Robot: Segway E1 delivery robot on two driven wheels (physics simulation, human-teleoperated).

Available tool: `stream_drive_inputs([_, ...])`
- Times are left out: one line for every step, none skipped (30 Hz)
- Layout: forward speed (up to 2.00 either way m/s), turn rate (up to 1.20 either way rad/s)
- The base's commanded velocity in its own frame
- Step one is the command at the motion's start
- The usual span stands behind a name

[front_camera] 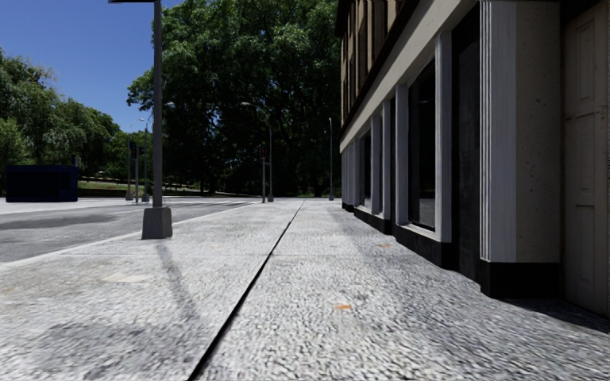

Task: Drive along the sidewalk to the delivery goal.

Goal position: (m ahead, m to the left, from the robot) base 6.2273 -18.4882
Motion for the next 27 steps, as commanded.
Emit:
stream_drive_inputs([2.0,0.0])
stream_drive_inputs([2.0,0.0])
stream_drive_inputs([2.0,0.0])
stream_drive_inputs([2.0,0.0])
stream_drive_inputs([2.0,0.0])
stream_drive_inputs([2.0,0.0])
stream_drive_inputs([2.0,0.0])
stream_drive_inputs([2.0,0.0])
stream_drive_inputs([2.0,0.0])
stream_drive_inputs([2.0,0.0])
stream_drive_inputs([2.0,0.0])
stream_drive_inputs([2.0,0.0])
stream_drive_inputs([2.0,0.0])
stream_drive_inputs([2.0,0.0])
stream_drive_inputs([2.0,0.0])
stream_drive_inputs([2.0,0.0])
stream_drive_inputs([2.0,0.0])
stream_drive_inputs([2.0,0.0])
stream_drive_inputs([2.0,0.0])
stream_drive_inputs([2.0,-0.07])
stream_drive_inputs([2.0,-0.1])
stream_drive_inputs([2.0,-0.11])
stream_drive_inputs([2.0,-0.13])
stream_drive_inputs([2.0,-0.13])
stream_drive_inputs([2.0,0.0])
stream_drive_inputs([2.0,0.0])
stream_drive_inputs([2.0,0.0])
